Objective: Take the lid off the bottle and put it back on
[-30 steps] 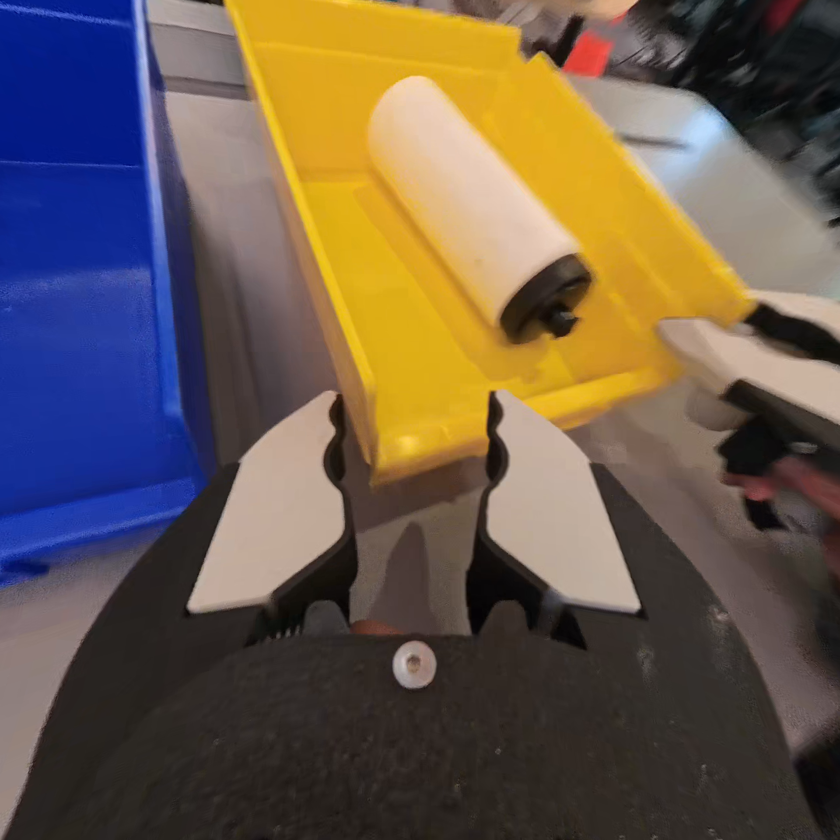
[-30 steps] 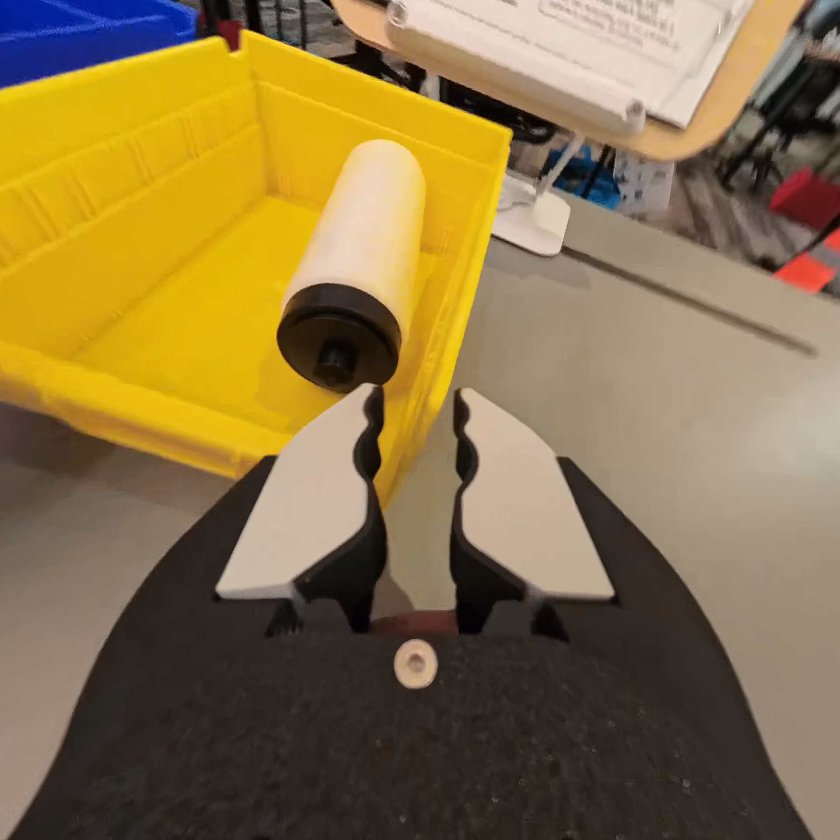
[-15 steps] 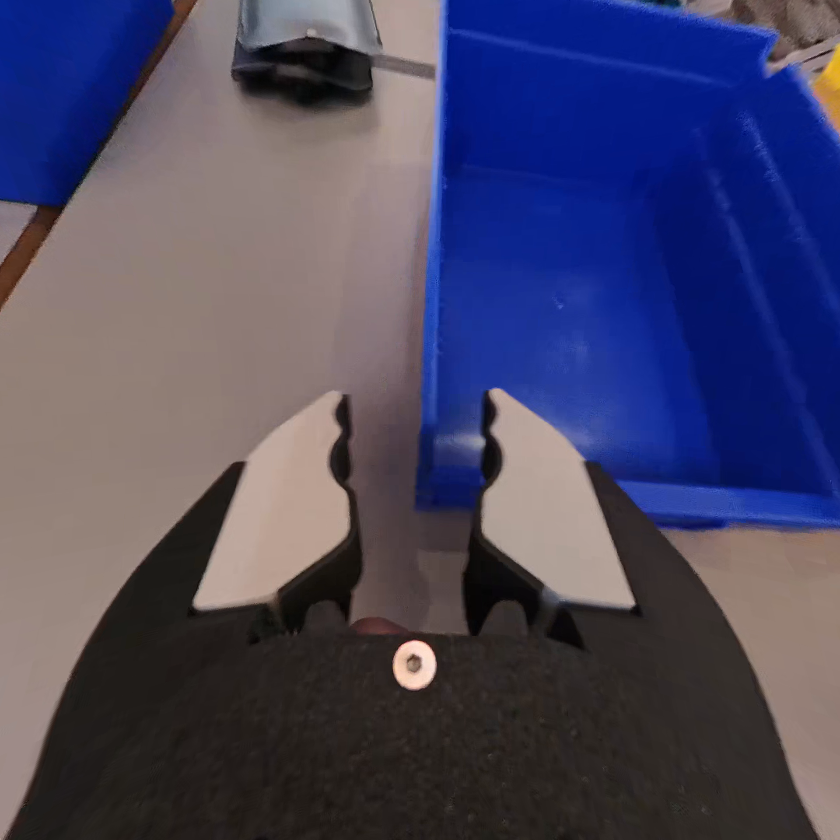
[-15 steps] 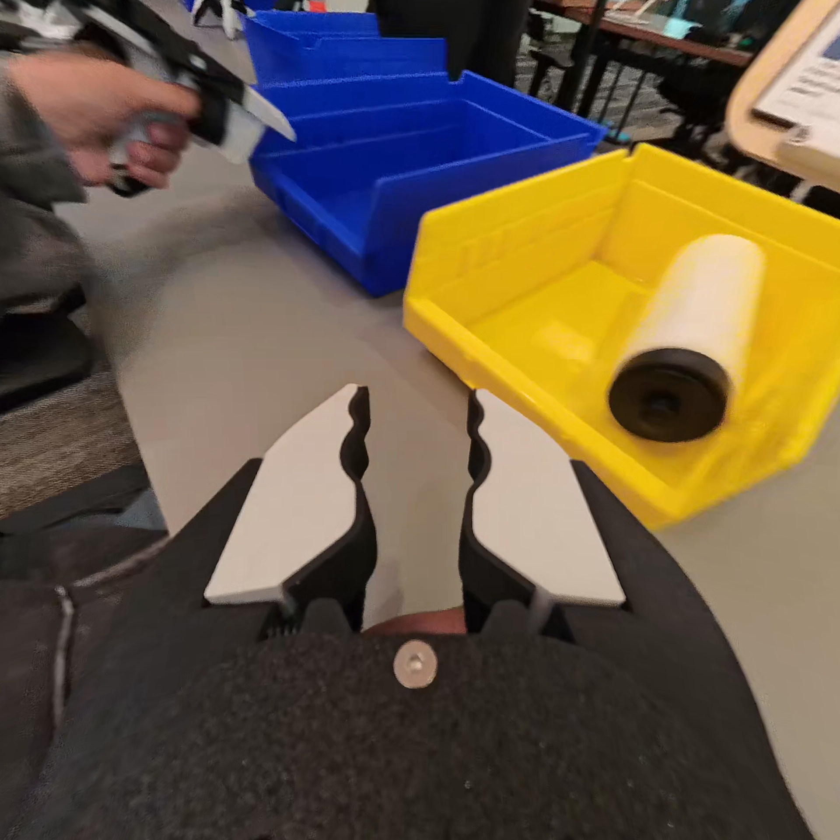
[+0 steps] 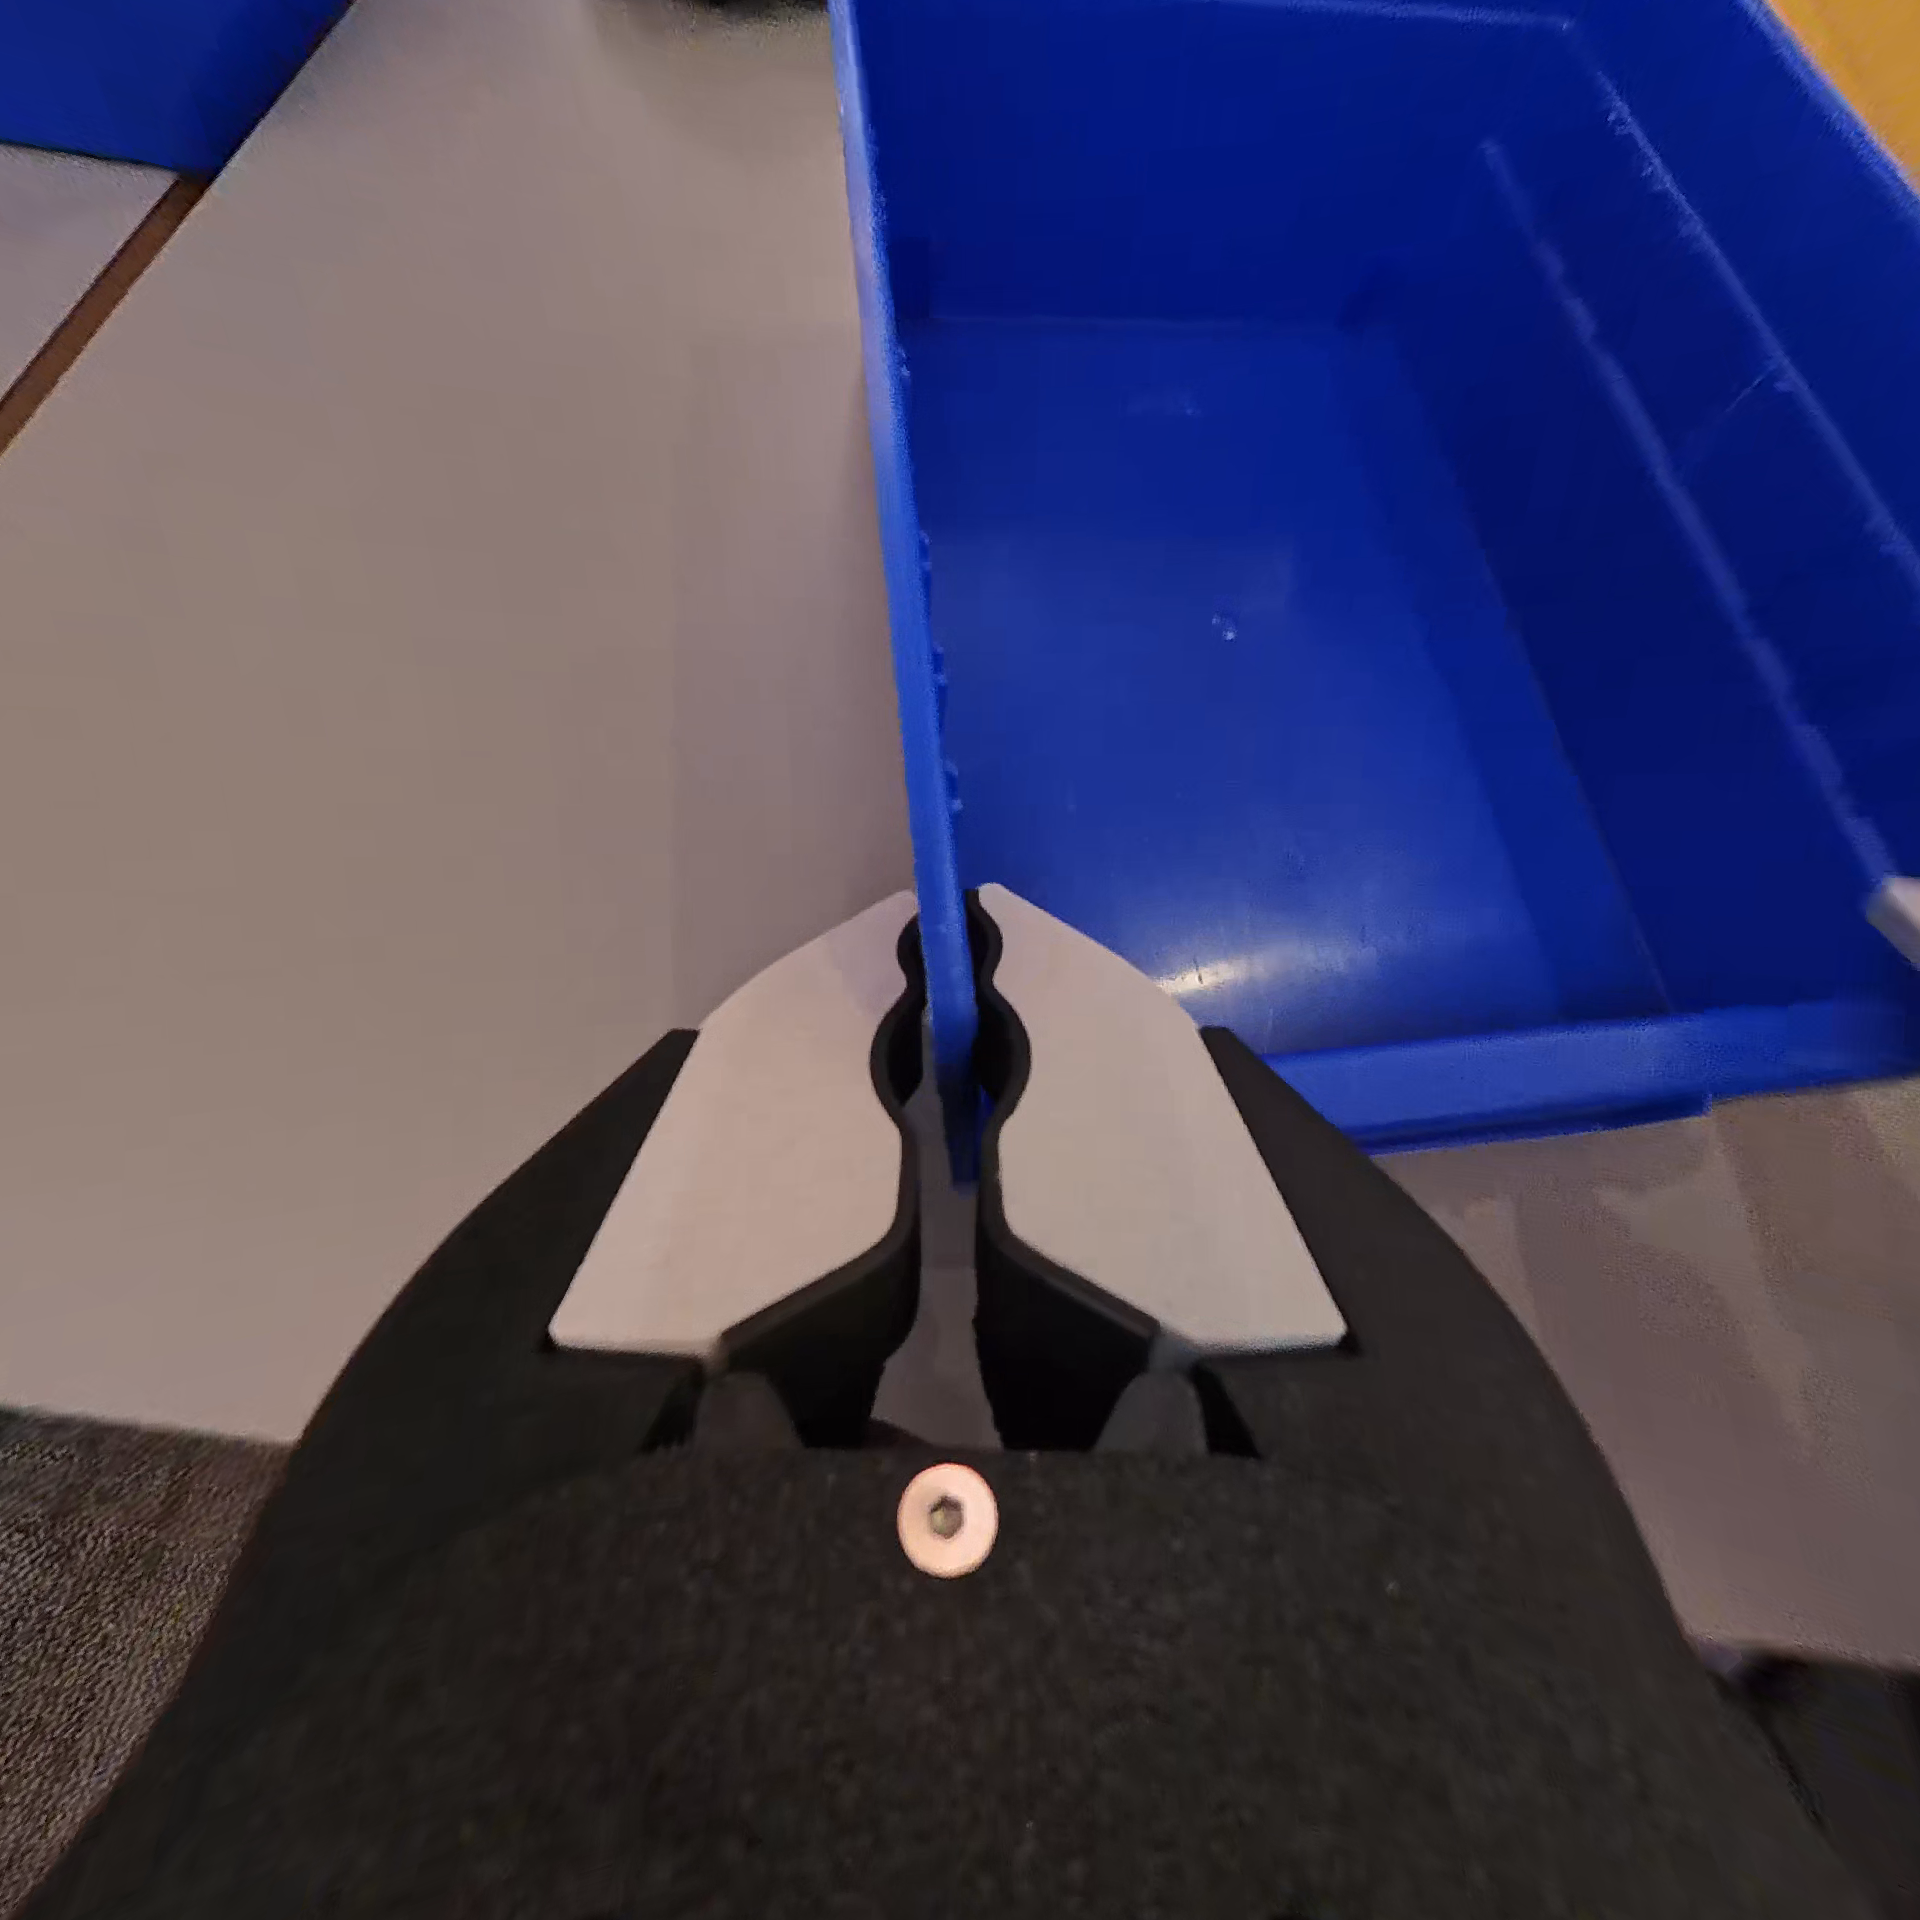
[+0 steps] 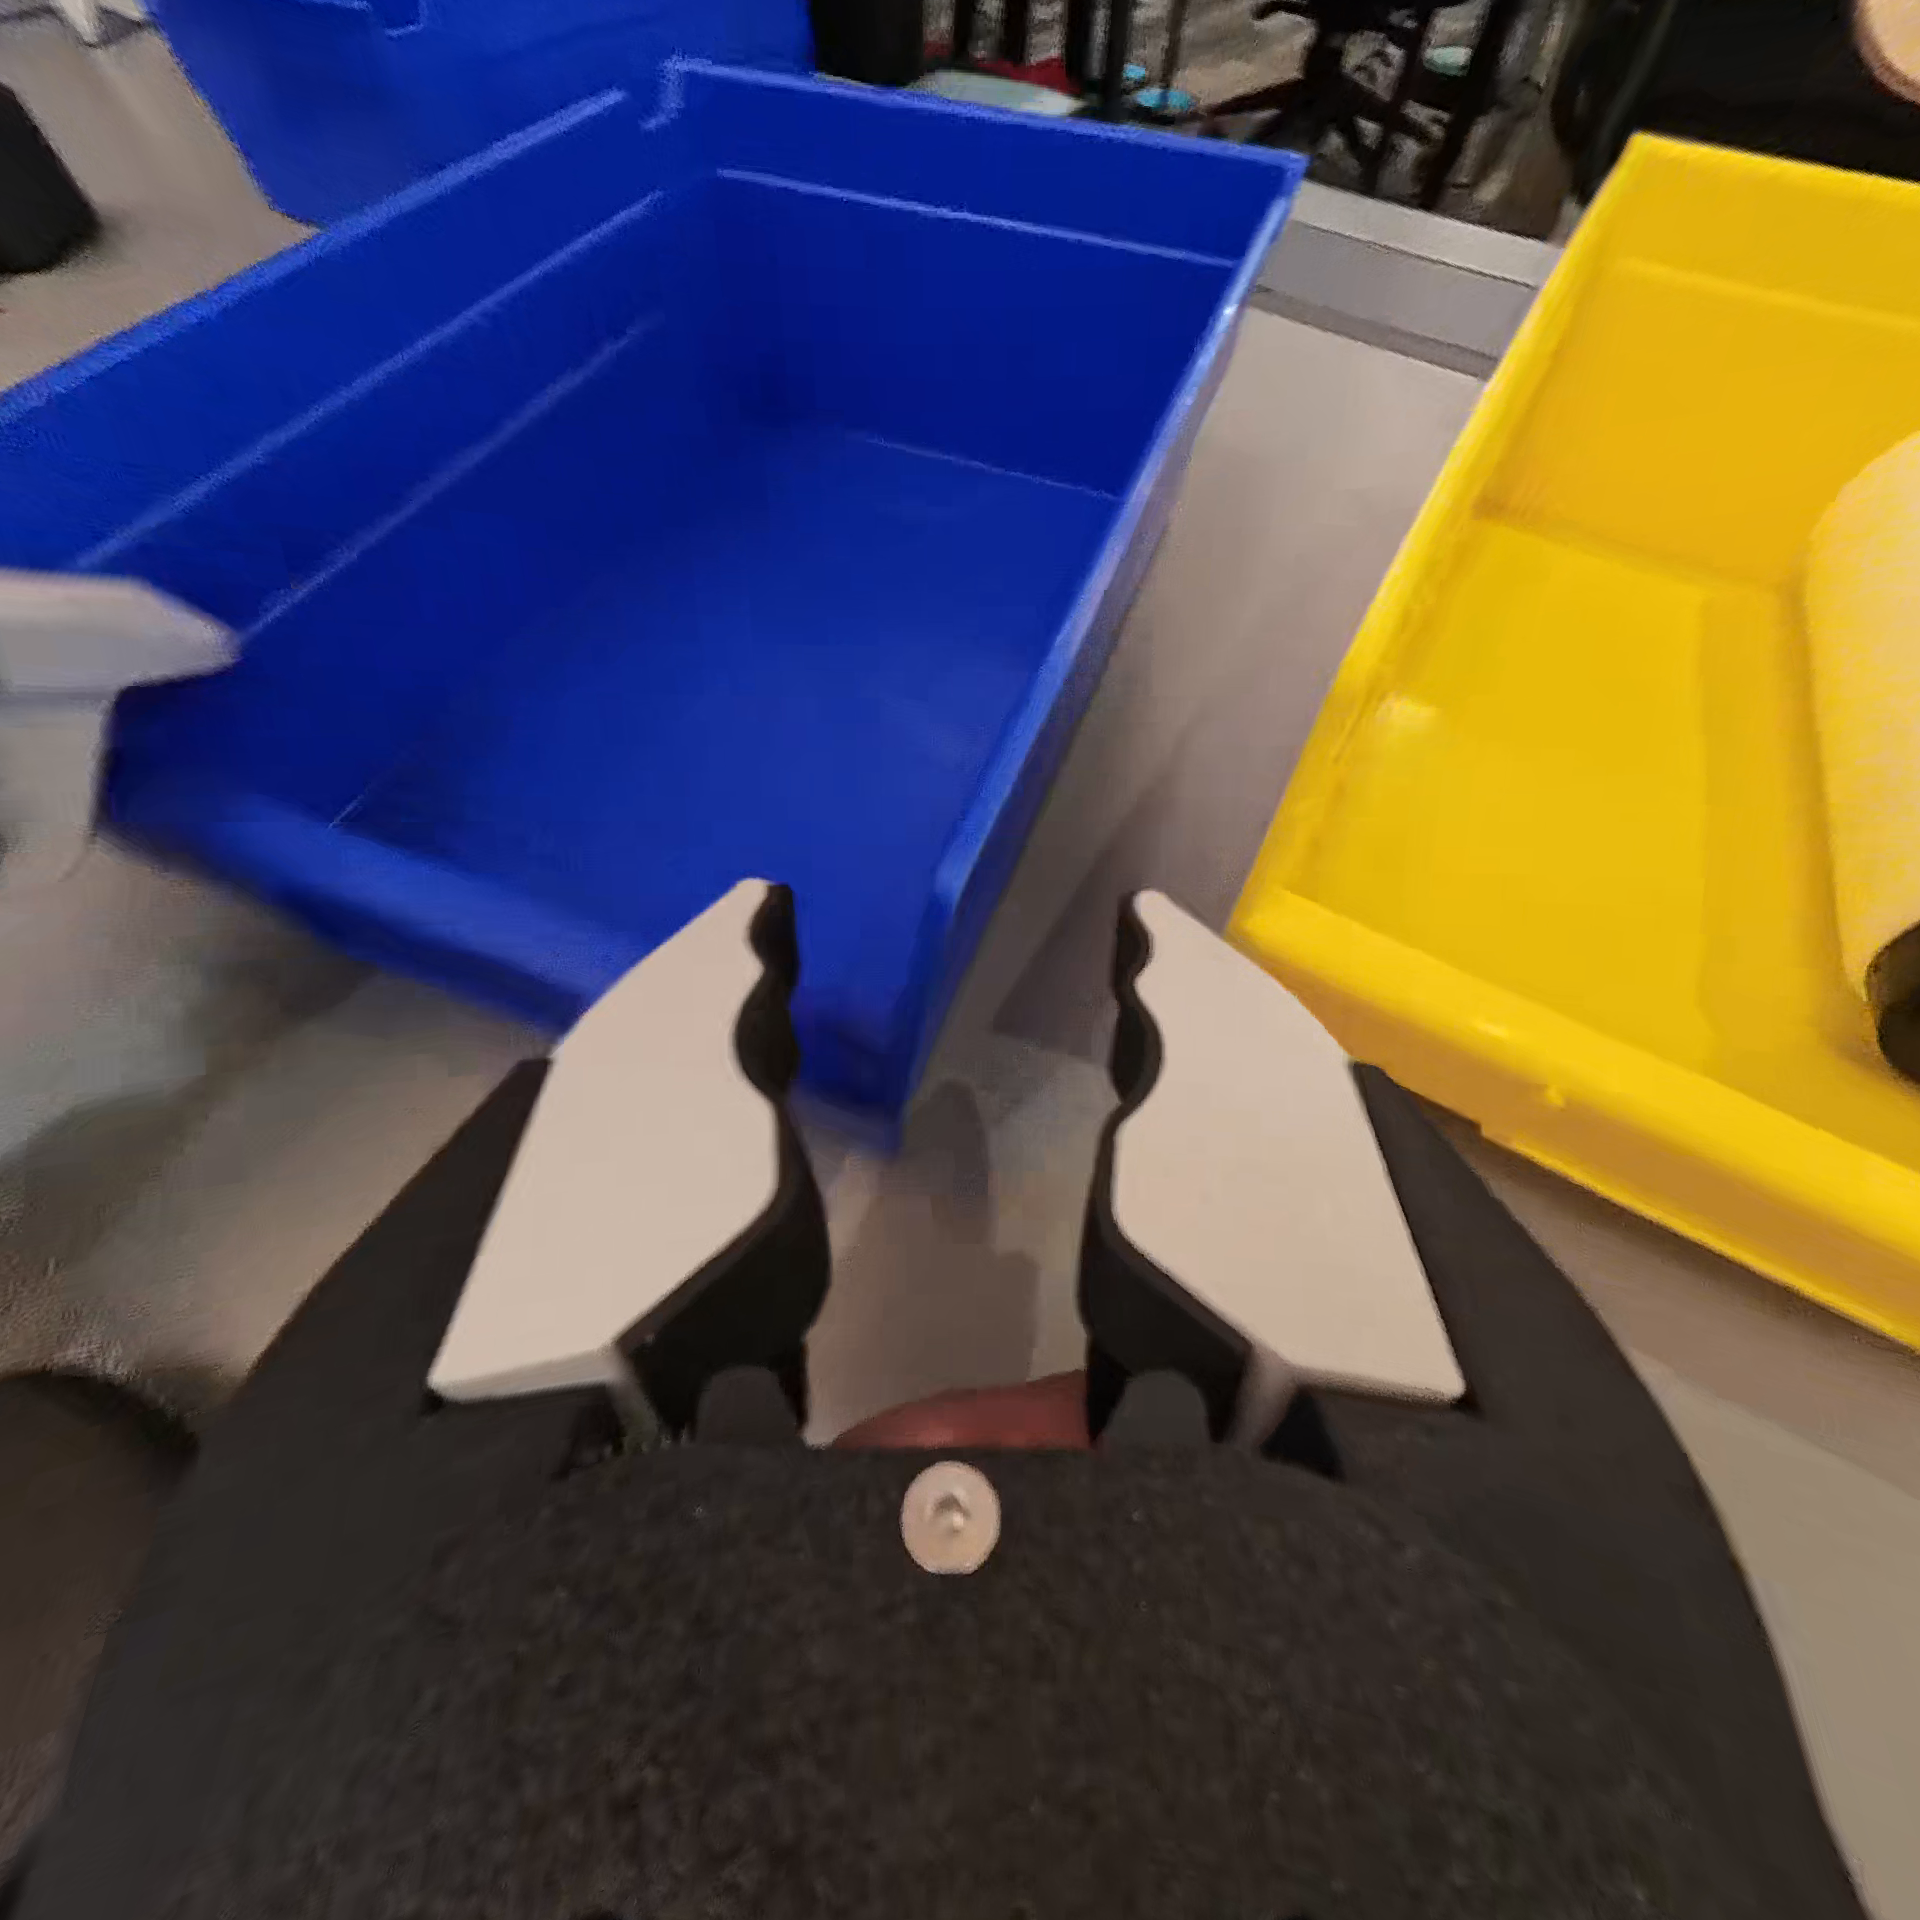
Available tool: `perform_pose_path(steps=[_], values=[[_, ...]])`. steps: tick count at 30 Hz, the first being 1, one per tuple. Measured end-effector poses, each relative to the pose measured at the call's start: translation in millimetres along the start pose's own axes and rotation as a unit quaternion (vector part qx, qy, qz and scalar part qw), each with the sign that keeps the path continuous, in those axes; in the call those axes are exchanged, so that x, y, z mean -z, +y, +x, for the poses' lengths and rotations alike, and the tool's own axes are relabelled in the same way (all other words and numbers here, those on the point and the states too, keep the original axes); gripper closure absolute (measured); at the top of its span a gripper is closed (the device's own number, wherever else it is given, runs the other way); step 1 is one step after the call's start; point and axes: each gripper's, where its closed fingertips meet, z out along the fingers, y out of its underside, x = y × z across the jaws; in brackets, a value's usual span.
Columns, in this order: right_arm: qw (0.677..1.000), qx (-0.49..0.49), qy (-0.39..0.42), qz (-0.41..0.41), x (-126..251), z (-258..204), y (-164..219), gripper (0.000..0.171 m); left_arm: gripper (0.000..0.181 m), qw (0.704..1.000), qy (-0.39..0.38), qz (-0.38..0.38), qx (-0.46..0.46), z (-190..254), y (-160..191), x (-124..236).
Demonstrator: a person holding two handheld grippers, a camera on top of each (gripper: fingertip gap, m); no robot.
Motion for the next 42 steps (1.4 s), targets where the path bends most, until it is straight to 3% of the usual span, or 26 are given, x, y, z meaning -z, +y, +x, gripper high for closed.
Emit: perform_pose_path(steps=[2,4,8,13,19,23,27,33,37,42], values=[[0.999,-0.024,-0.031,-0.015,-3,-15,5,0.142,0.176,1.000,0.001,0.001,0.006,0,10,14],[0.999,-0.028,-0.014,-0.021,4,-15,5,0.159,0.177,1.000,-0.010,0.007,0.003,-2,17,26],[1.000,0.018,0.009,0.003,25,-16,-10,0.164,0.176,0.998,-0.028,0.049,0.005,6,13,59],[0.992,0.055,0.037,0.108,75,-4,-72,0.164,0.179,0.990,-0.045,0.128,-0.042,33,-46,99],[0.973,0.031,0.136,0.187,151,97,-135,0.165,0.178,0.971,0.028,0.207,-0.115,151,-131,104],[0.956,-0.001,0.214,0.201,204,195,-141,0.166,0.178,0.957,0.096,0.232,-0.144,264,-163,89],[0.939,-0.012,0.286,0.191,251,296,-109,0.166,0.178,0.945,0.155,0.235,-0.163,381,-160,61],[0.923,-0.093,0.349,0.133,281,436,-36,0.168,0.177,0.950,0.184,0.178,-0.181,523,-105,-4],[0.926,-0.140,0.338,0.093,269,496,31,0.168,0.178,0.956,0.177,0.126,-0.199,571,-71,-45],[0.936,-0.177,0.303,0.014,241,517,90,0.168,0.176,0.960,0.179,0.074,-0.201,579,-29,-76]])
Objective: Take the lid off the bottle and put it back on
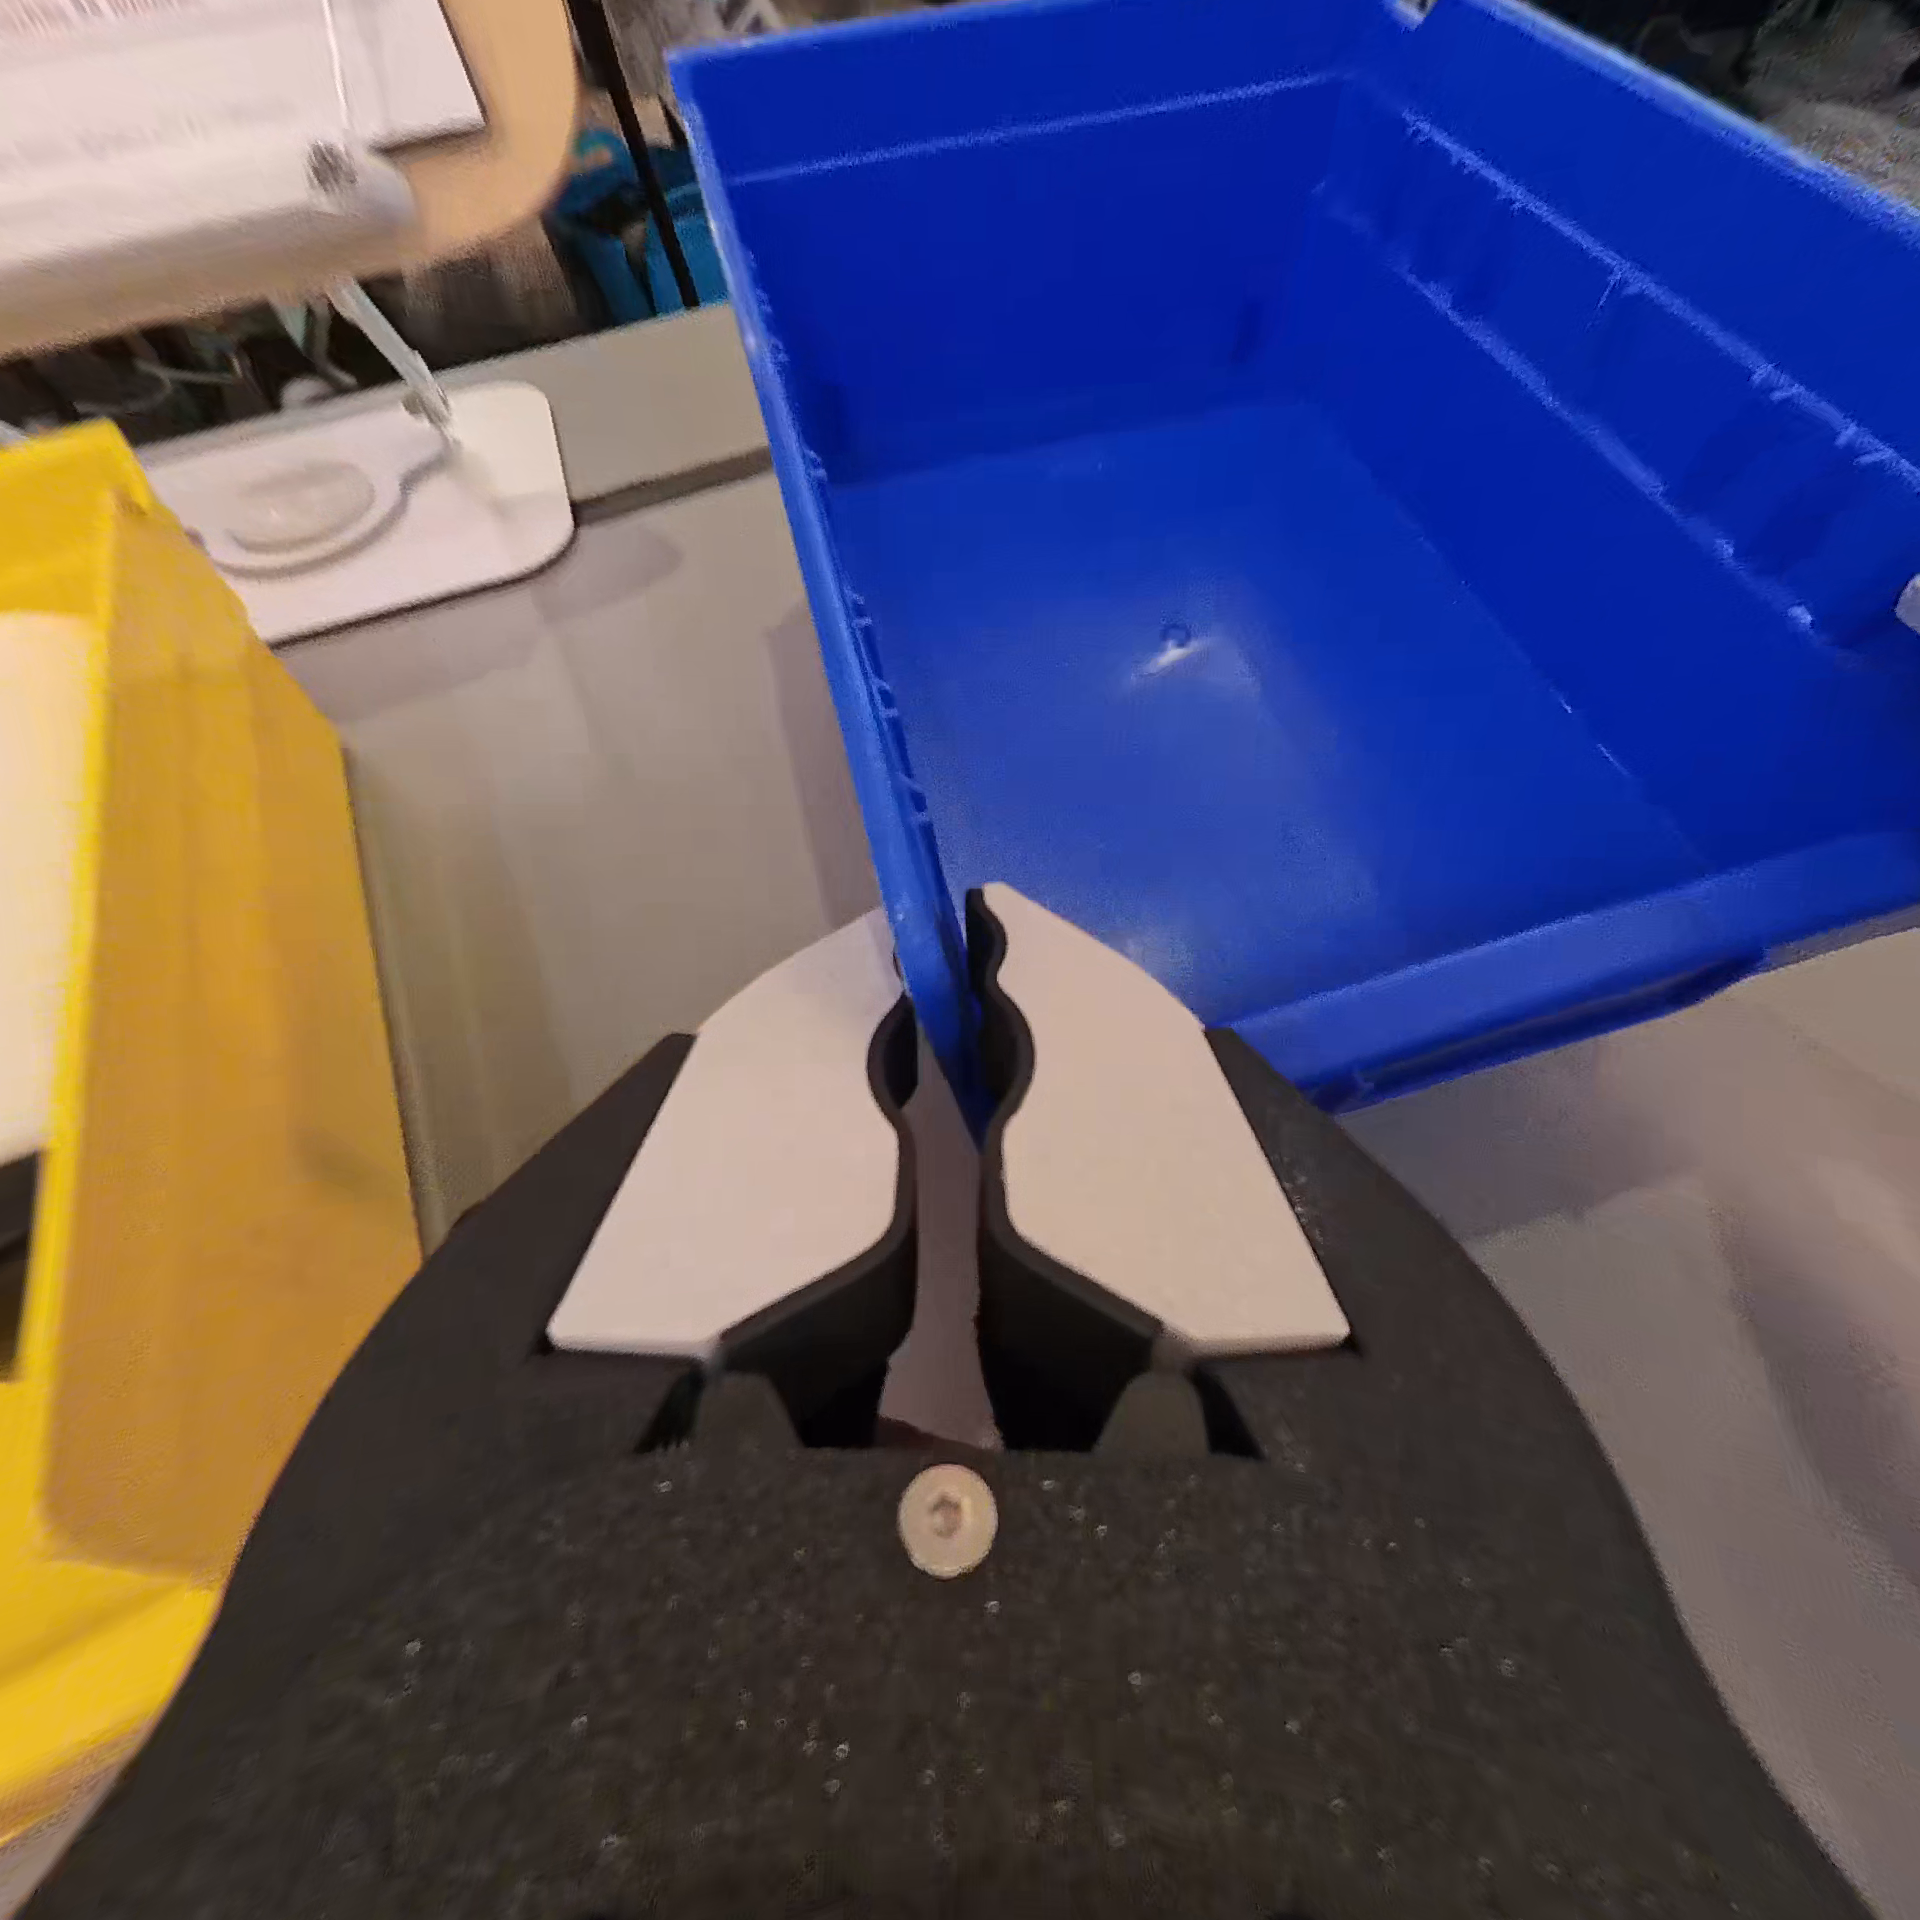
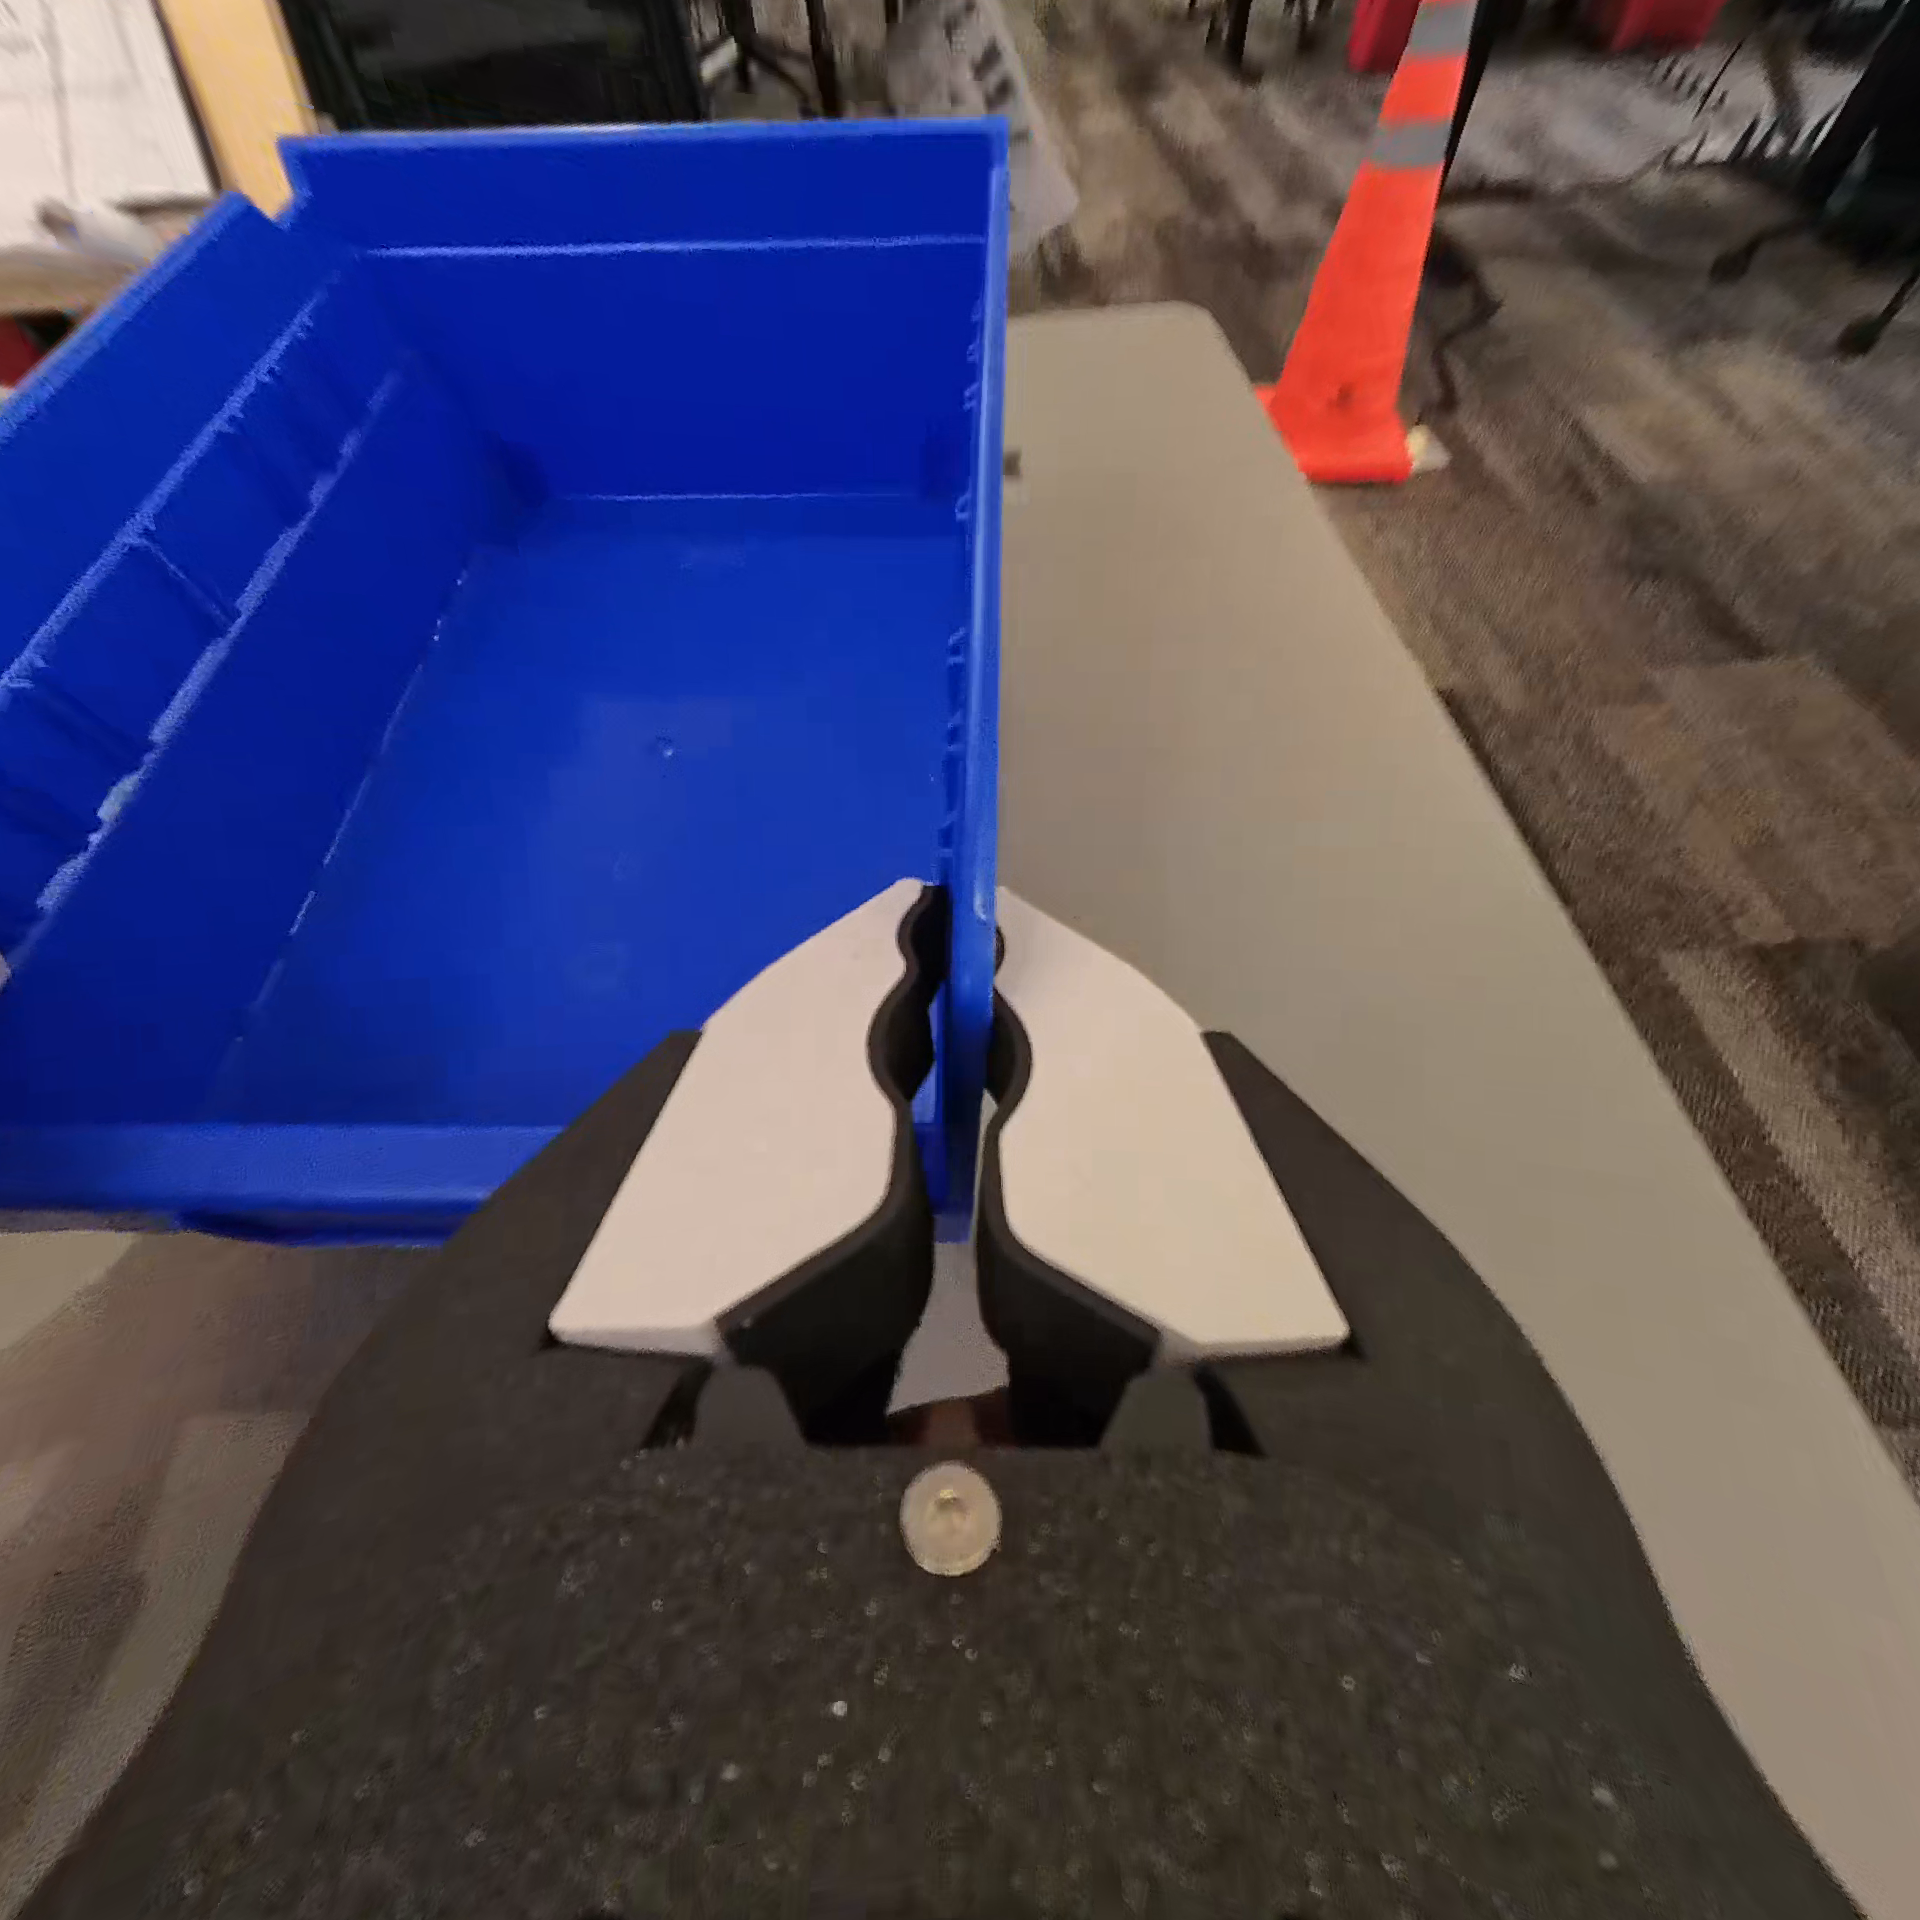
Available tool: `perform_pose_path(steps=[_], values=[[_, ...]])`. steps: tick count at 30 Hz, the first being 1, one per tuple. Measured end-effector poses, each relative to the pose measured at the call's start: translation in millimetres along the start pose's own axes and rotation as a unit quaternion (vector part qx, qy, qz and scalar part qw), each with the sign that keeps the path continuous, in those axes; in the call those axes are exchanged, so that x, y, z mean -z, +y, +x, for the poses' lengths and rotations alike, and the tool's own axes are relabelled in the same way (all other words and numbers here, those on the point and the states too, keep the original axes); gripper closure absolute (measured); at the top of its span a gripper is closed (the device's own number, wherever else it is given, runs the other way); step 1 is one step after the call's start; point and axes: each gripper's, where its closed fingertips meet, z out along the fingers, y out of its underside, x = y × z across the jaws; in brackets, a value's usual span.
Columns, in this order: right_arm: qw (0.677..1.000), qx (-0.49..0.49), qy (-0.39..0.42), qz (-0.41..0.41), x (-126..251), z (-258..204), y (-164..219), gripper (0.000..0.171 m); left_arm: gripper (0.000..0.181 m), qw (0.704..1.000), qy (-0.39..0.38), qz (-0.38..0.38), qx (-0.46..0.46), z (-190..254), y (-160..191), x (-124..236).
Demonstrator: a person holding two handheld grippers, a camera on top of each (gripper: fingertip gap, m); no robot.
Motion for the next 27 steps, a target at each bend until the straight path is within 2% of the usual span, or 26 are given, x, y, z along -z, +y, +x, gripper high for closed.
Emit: perform_pose_path(steps=[5,10,14,16,18,21,23,25,27], values=[[0.999,0.021,-0.010,-0.033,-16,-7,19,0.168,0.176,1.000,0.004,-0.020,0.022,-6,23,-12],[0.997,0.070,0.006,-0.032,-20,0,26,0.165,0.170,0.999,0.028,-0.015,0.023,3,23,-11],[0.999,0.034,0.003,-0.032,-17,9,27,0.166,0.165,0.997,0.072,-0.016,0.016,16,24,-8],[0.999,0.038,0.015,-0.029,-15,14,26,0.159,0.161,0.995,0.100,-0.016,0.007,23,25,-1],[0.998,0.047,0.024,-0.018,-9,18,20,0.145,0.152,0.992,0.124,-0.005,-0.005,19,18,19],[0.999,0.037,0.027,0.017,7,22,0,0.140,0.147,0.990,0.133,0.041,-0.005,-19,-1,68],[0.998,0.022,0.022,0.047,20,18,-16,0.138,0.135,0.988,0.140,0.056,0.017,-61,-8,102],[0.998,0.023,-0.016,0.053,29,-6,-25,0.138,0.134,0.991,0.104,0.066,0.043,-122,-6,126],[0.994,0.062,-0.078,0.045,35,-52,-25,0.133,0.130,0.995,0.036,0.061,0.064,-192,9,138]])
